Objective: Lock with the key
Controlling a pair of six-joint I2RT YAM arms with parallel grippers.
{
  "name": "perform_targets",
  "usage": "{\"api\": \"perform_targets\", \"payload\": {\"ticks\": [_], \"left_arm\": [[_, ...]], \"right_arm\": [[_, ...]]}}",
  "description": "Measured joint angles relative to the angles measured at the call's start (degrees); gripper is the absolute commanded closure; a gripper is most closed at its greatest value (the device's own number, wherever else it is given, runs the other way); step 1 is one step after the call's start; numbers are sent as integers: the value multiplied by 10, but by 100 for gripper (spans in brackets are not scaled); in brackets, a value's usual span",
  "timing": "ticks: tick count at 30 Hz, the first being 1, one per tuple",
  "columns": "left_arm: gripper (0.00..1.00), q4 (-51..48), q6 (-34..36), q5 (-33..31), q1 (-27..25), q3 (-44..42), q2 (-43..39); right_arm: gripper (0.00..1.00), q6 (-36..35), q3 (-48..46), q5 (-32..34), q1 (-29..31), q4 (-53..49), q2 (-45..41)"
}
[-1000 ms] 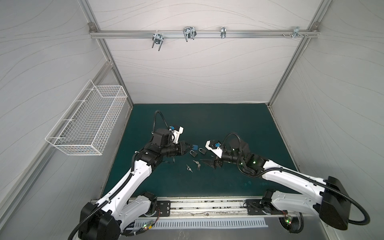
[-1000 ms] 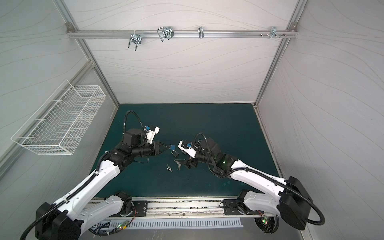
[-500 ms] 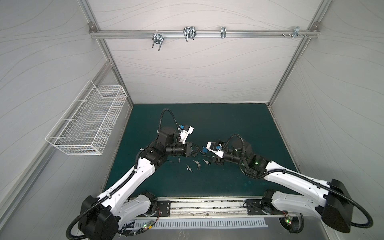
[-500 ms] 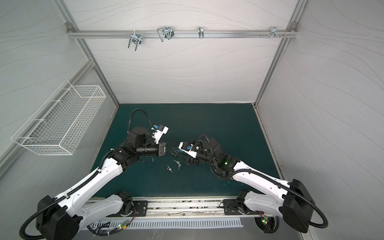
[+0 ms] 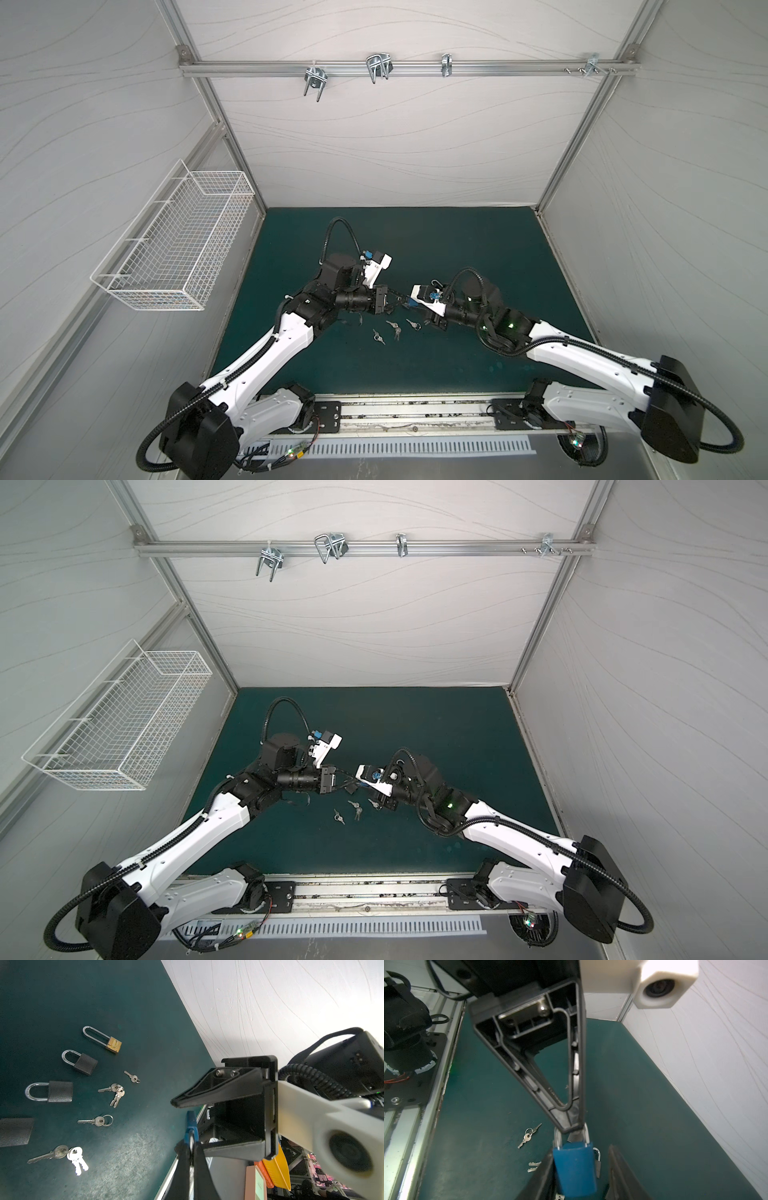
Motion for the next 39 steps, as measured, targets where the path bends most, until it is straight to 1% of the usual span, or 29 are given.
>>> {"api": "perform_targets", "payload": {"ticks": [2,4,6,9,10,11,13,16,17,19,21,25,27,30,35,39], "left_arm": [[100,0,0,1,0,0,0],[100,1,0,0,-1,0,1],[100,4,0,-1,-1,1,2],[100,3,0,-5,-1,3,2],[87,1,0,-8,-2,5,3],[78,-1,0,-12,-2,8,4],[50,-13,4,-35,-3,20,6],[26,-44,13,-86,-3,46,8],[23,-54,16,-109,-3,52,8],[20,-73,15,-160,2,59,6],[19,-102,14,-210,12,59,3],[18,-146,2,-296,56,40,-14],[18,-157,-7,-322,82,13,-38],[18,-173,-20,-345,117,-33,-73],[17,-180,-43,-352,162,-98,-115],[15,-188,-61,-345,205,-127,-131]], "right_arm": [[65,0,0,0,0,0,0],[74,2,0,-2,0,-1,0],[79,0,0,-4,0,-4,0],[95,4,0,0,0,-4,0],[100,5,0,4,0,-3,0],[100,7,0,8,0,-2,0],[100,18,0,20,0,-4,1],[100,39,0,40,0,-6,3],[100,49,0,47,0,-7,5],[100,72,0,60,0,-9,18],[100,104,4,81,0,-15,46],[100,192,38,129,2,-63,137],[100,239,55,150,4,-94,166],[100,287,89,169,4,-148,193],[100,326,149,159,12,-185,231],[100,348,226,153,42,-216,311]]}}
